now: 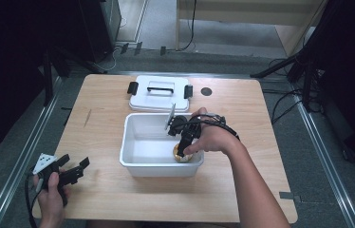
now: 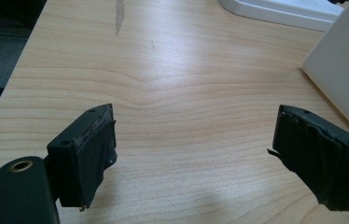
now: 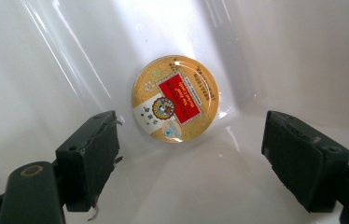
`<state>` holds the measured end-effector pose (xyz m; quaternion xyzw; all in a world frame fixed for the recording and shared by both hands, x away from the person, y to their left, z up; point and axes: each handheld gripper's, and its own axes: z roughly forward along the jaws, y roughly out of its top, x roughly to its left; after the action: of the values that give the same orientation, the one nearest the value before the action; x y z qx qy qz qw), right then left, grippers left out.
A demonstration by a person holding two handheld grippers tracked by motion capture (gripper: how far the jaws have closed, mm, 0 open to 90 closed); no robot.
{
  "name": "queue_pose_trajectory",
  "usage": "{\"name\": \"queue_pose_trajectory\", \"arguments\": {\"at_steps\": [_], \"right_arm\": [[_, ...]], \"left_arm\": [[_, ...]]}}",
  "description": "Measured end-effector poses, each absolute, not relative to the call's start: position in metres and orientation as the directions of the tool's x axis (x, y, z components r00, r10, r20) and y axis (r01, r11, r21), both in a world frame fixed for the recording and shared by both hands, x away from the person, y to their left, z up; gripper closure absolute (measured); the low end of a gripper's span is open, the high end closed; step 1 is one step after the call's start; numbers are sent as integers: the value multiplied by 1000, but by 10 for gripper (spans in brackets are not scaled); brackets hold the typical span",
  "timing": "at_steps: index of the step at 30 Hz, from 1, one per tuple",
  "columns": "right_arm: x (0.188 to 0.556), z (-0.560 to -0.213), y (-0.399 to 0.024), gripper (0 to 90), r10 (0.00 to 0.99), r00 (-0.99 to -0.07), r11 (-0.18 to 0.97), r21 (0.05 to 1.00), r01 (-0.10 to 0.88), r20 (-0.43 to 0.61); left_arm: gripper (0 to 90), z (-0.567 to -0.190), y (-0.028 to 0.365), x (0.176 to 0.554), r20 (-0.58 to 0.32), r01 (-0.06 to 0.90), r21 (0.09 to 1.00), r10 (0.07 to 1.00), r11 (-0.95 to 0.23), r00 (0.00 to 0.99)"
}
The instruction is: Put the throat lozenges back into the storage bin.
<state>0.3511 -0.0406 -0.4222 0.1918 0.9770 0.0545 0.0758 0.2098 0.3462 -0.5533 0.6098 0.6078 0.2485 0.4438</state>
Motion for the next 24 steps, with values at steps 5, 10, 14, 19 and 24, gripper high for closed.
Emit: {"name": "queue_pose_trajectory", "arguments": {"at_steps": [5, 10, 14, 19, 24], "right_arm": [[348, -406, -50, 197, 397, -908, 912, 167, 374, -135], [345, -385, -62, 200, 428, -893, 894, 215, 394, -140], [339, -368, -78, 199, 459, -877, 873, 258, 414, -145], [336, -360, -94, 191, 481, -862, 862, 268, 430, -161], [334, -357, -115, 186, 519, -837, 840, 283, 463, -170]], "left_arm": [[140, -553, 346, 210, -236, 520, 843, 962, 133, 138], [140, -553, 346, 210, -236, 519, 844, 962, 133, 138], [140, -553, 346, 210, -235, 519, 844, 962, 133, 137], [140, -553, 346, 210, -235, 520, 844, 962, 132, 137], [140, -553, 346, 210, -235, 519, 845, 962, 132, 138]]}}
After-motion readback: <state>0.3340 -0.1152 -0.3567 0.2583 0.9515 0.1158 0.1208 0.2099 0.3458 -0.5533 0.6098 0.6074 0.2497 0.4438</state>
